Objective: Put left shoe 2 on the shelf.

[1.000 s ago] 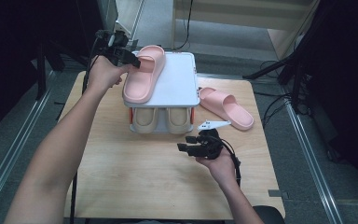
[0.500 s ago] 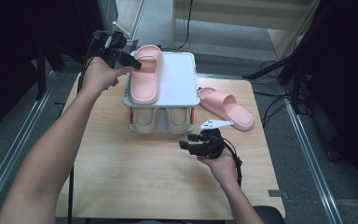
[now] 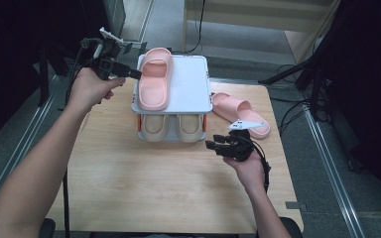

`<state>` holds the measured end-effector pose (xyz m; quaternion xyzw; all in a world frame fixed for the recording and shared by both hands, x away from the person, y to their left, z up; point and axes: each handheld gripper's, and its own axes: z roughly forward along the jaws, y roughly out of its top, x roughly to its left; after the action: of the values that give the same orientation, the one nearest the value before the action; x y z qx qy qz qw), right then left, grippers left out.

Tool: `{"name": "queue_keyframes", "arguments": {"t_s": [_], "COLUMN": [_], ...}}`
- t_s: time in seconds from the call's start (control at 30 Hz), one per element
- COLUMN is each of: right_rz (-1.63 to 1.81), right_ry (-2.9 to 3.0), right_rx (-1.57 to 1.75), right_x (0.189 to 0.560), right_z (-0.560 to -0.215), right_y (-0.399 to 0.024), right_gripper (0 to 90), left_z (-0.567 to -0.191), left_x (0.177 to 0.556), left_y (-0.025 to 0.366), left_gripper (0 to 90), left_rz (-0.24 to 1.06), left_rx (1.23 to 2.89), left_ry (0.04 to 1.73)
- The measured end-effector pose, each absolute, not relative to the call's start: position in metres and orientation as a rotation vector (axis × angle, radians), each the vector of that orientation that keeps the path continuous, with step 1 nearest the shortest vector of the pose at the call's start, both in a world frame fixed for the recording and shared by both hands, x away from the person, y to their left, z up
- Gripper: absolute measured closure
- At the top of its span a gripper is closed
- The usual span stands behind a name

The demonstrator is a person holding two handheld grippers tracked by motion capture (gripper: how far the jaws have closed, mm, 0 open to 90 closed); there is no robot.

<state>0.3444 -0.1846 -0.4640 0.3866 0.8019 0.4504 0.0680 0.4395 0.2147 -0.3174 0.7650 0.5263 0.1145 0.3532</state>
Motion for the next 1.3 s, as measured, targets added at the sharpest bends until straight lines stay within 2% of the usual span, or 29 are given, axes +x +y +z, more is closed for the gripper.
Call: {"name": "queue_keyframes", "arguments": {"t_s": [0.57, 0.67, 0.93, 1.3], "right_rz": [1.299, 1.275, 1.293, 1.240], "right_ry": [2.397, 2.397, 2.325, 2.251], "right_rx": [1.230, 1.233, 1.300, 1.399], "right_x": [0.380, 0.385, 0.406, 0.439], "right_z": [-0.468, -0.468, -0.462, -0.473], "right_y": [-0.205, -0.209, -0.231, -0.255], "right_gripper": [72.4, 76.8, 89.2, 90.0], "left_z": [-0.351, -0.358, -0.373, -0.412], "left_x": [0.394, 0.386, 0.361, 0.339], "left_y": [0.242, 0.243, 0.244, 0.236], "left_gripper": [37.9, 37.6, 37.4, 37.2], "left_rz": [0.286, 0.259, 0.286, 0.308], "left_rx": [1.957, 1.961, 1.964, 1.997], "left_ry": [1.324, 1.314, 1.300, 1.253]}}
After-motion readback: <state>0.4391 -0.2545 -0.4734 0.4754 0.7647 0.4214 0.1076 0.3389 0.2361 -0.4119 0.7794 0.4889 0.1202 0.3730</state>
